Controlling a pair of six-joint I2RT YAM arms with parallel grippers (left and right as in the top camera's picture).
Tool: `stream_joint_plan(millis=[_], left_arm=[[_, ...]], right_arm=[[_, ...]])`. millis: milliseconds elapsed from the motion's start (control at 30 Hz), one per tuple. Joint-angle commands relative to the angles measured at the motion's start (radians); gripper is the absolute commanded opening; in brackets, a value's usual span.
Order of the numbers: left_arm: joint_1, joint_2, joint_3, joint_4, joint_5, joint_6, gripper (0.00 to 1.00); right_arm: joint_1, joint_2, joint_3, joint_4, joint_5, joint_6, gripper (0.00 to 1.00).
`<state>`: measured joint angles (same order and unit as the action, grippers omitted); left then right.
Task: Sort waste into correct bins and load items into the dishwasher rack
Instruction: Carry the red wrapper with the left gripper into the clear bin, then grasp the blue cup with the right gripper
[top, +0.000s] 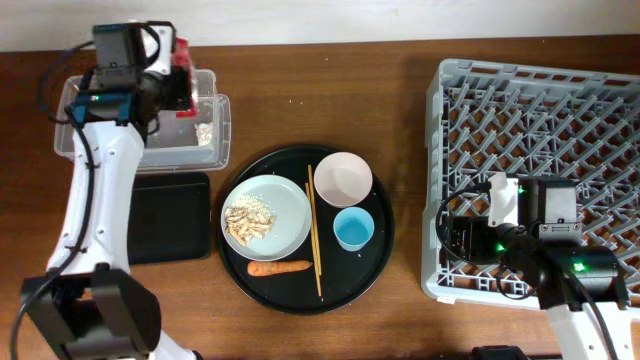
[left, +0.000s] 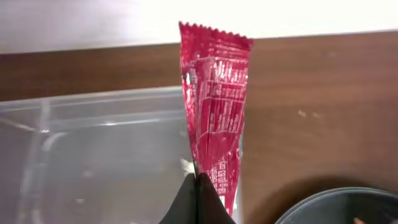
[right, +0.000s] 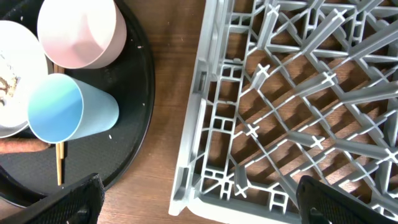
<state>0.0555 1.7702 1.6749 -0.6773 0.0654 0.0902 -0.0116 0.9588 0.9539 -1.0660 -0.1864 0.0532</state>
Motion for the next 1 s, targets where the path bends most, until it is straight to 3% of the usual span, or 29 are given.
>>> stream_joint_plan(millis=[0, 67, 100, 167, 200, 233, 300, 367, 500, 567, 667, 733, 833, 967], left_arm=[[0.047, 0.103, 0.009, 0.043, -0.056, 0.009, 0.04], [0.052, 0.16, 0.009, 0.046, -0.056, 0.009, 0.44], [0.052, 0.156, 0.011, 0.049, -0.055, 0.009, 0.55], [0.035, 0.113, 0.018, 0.025, -0.002, 0.009, 0.59], [0.006, 0.075, 0.018, -0.024, 0.097, 0.009, 0.59], [-0.048, 0.041, 0.018, -0.1, 0.226, 0.009, 0.59], [-0.182, 0.04, 0.013, -0.256, 0.316, 0.009, 0.59], [-0.372, 0.082, 0.005, -0.392, 0.304, 0.009, 0.59], [-0.546, 0.166, -0.007, -0.479, 0.29, 0.009, 0.59], [-0.605, 0.224, -0.008, -0.516, 0.21, 0.009, 0.6], [-0.655, 0.301, -0.011, -0.515, 0.211, 0.009, 0.55], [-0.675, 0.317, -0.011, -0.513, 0.207, 0.009, 0.26], [-0.674, 0.317, -0.011, -0.509, 0.208, 0.009, 0.03], [-0.65, 0.315, 0.039, -0.554, 0.259, 0.011, 0.0]], right_arm=[[-0.002, -0.004, 0.018, 0.002, -0.012, 0.007, 0.98], [-0.002, -0.004, 0.018, 0.003, -0.013, 0.007, 0.98], [-0.002, -0.004, 0.018, 0.003, -0.012, 0.007, 0.98], [-0.002, -0.004, 0.018, 0.003, -0.013, 0.008, 0.98], [-0.002, -0.004, 0.018, 0.005, -0.013, 0.008, 0.98], [-0.002, -0.004, 0.018, 0.007, -0.012, 0.008, 0.98], [-0.002, -0.004, 0.018, 0.006, -0.012, 0.008, 0.98], [-0.002, -0.004, 0.018, 0.006, -0.012, 0.008, 0.98], [-0.002, -0.004, 0.018, 0.006, -0.012, 0.007, 0.98], [-0.002, -0.004, 0.018, 0.006, -0.012, 0.007, 0.98], [-0.002, -0.004, 0.018, 0.006, -0.012, 0.007, 0.98], [-0.002, -0.004, 0.018, 0.005, 0.0, 0.007, 0.98], [-0.002, -0.004, 0.018, 0.003, 0.003, 0.008, 0.98], [-0.002, -0.004, 0.018, -0.019, 0.101, 0.023, 0.98]])
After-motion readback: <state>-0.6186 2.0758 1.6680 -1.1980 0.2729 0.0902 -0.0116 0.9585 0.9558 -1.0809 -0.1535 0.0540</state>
